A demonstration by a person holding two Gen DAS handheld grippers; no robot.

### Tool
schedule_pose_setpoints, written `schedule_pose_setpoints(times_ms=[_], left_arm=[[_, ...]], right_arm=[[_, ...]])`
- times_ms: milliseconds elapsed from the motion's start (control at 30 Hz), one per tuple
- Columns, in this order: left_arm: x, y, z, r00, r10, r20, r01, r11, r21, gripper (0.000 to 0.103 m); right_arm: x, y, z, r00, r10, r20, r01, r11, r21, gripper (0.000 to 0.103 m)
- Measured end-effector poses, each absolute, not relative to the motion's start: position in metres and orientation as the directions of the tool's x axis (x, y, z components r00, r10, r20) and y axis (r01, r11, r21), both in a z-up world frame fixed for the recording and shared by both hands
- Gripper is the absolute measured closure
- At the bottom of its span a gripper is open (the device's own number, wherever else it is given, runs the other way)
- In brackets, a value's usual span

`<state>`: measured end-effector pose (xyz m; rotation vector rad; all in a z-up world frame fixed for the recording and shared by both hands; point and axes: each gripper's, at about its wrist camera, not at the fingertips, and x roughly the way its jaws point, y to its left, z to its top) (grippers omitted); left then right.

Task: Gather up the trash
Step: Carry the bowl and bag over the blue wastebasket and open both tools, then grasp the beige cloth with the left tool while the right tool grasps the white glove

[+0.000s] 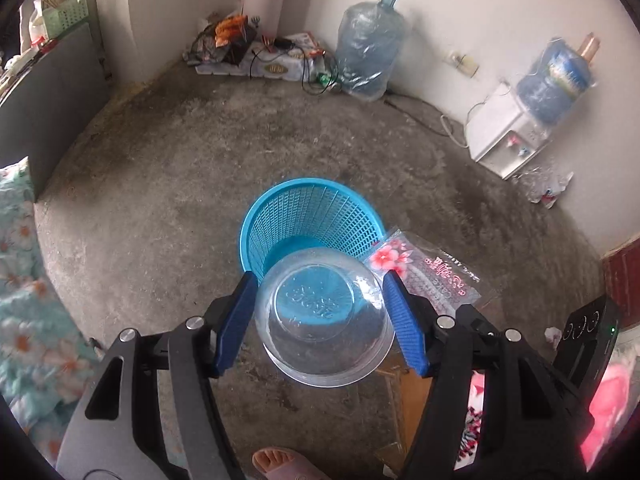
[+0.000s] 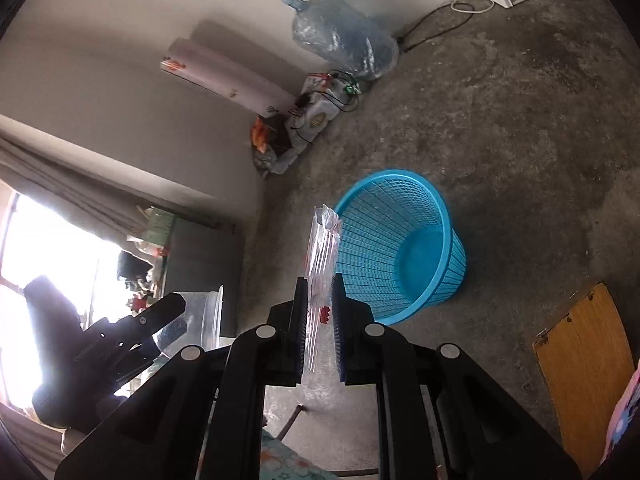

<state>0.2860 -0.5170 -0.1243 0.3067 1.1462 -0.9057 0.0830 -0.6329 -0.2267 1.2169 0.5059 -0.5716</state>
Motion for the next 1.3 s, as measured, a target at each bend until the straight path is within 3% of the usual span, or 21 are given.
schedule_pose_setpoints(times_ms=[133,200,267,567,833,1133,1300], left_arm=[[0.300,-0.551,-0.155,0.146,-0.423,-0.894,0.728,0.658,-0.192,0.040],[0.307,-0.562,-0.168,0.167,-0.391,-0.905,0.711,0.684,-0.164,0.026],[0.313,-0.565,-0.174,0.198,-0.389,-0.900,0.689,0.708,-0.154,0.025],[0.323,-0.541,-0.160,0.217,-0.447,-0.868,0.681,0.706,-0.193,0.025],[0.299,-0.483,-0.068,0.198,-0.585,-0.786,0.763,0.595,-0.251,0.025],[0.258,-0.337,0.062,0.233,-0.706,-0.669,0.807,0.524,-0.272,0.025],[0.225,-0.230,0.105,0.316,-0.732,-0.604,0.784,0.560,-0.267,0.024]], right_arm=[[0.111,-0.661,-0.258,0.713,-0.122,-0.690,0.697,0.226,0.680,0.088],[0.124,-0.674,-0.274,0.698,-0.091,-0.711,0.710,0.216,0.670,0.085],[0.132,-0.682,-0.289,0.667,-0.076,-0.742,0.739,0.197,0.644,0.066],[0.127,-0.663,-0.289,0.670,-0.118,-0.733,0.735,0.250,0.631,0.066],[0.104,-0.604,-0.206,0.692,-0.217,-0.688,0.706,0.404,0.582,0.063],[0.078,-0.503,-0.069,0.785,-0.331,-0.523,0.579,0.691,0.433,0.032],[0.063,-0.457,-0.029,0.832,-0.330,-0.447,0.503,0.787,0.356,0.012]])
